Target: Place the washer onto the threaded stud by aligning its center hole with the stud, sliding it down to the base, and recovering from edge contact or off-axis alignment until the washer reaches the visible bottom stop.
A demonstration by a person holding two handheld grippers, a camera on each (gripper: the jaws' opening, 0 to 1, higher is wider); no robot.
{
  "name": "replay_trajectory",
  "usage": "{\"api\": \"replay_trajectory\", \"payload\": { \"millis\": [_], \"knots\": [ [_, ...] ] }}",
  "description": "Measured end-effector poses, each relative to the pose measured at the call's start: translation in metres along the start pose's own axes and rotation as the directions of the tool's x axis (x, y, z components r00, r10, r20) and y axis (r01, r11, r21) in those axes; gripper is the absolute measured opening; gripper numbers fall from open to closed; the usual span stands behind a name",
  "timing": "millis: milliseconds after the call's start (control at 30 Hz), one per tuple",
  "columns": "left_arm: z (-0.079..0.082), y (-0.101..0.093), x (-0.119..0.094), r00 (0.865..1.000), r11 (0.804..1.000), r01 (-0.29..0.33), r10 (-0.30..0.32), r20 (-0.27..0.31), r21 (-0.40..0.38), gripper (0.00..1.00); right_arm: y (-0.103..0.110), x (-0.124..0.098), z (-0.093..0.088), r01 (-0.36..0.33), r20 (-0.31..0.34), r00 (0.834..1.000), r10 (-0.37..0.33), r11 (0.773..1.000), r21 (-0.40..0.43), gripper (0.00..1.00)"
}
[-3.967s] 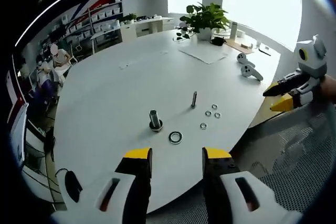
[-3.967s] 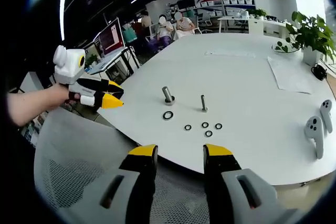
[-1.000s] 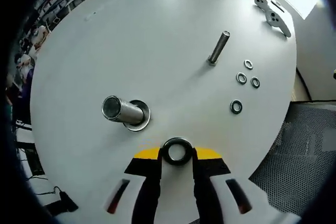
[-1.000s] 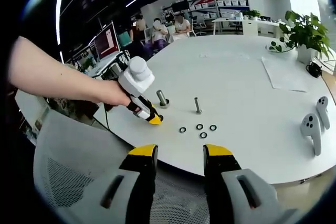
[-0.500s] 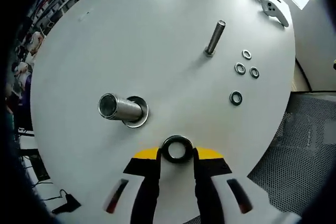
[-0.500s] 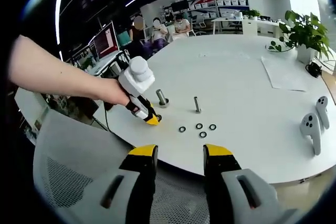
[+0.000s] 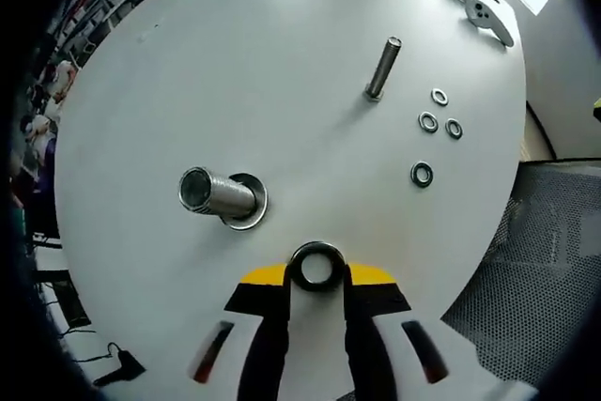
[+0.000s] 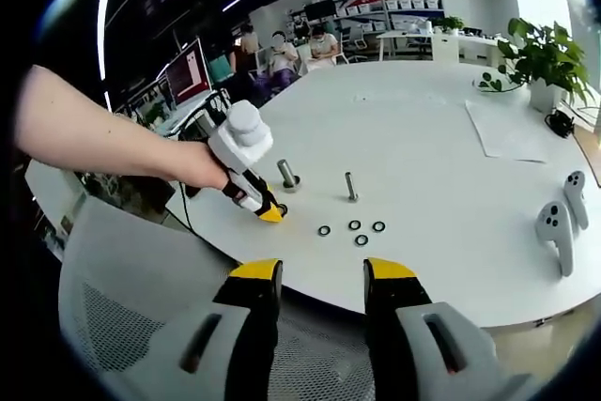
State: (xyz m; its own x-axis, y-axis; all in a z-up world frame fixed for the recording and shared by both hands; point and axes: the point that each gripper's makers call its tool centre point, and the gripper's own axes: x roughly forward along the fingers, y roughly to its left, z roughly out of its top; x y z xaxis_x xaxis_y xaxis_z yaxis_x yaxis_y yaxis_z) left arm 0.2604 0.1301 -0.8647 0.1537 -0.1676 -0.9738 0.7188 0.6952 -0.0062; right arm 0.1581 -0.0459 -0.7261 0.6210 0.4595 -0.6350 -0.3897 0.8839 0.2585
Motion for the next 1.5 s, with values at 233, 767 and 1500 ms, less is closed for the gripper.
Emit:
{"api": "replay_trajectory", "payload": {
  "millis": [233, 767, 1500],
  "knots": [
    [0.002, 0.0, 0.0, 1.0, 1.0, 0.002, -0.002, -0.003, -0.018, 0.18, 0.0, 0.0, 0.0, 0.001, 0.0, 1.0, -0.001, 1.0, 0.001, 0.37],
    [0.007, 0.01, -0.019, 0.998, 0.999, 0.003, 0.0, 0.069, -0.036, 0.18, 0.0, -0.001, 0.001, 0.001, 0.006, 1.0, -0.001, 1.0, 0.006, 0.37],
    [0.053, 0.029, -0.075, 0.975, 0.986, -0.093, 0.063, 0.211, 0.135, 0.18, 0.001, -0.001, 0.002, -0.007, 0.008, 1.0, 0.007, 1.0, 0.002, 0.37]
  ]
}}
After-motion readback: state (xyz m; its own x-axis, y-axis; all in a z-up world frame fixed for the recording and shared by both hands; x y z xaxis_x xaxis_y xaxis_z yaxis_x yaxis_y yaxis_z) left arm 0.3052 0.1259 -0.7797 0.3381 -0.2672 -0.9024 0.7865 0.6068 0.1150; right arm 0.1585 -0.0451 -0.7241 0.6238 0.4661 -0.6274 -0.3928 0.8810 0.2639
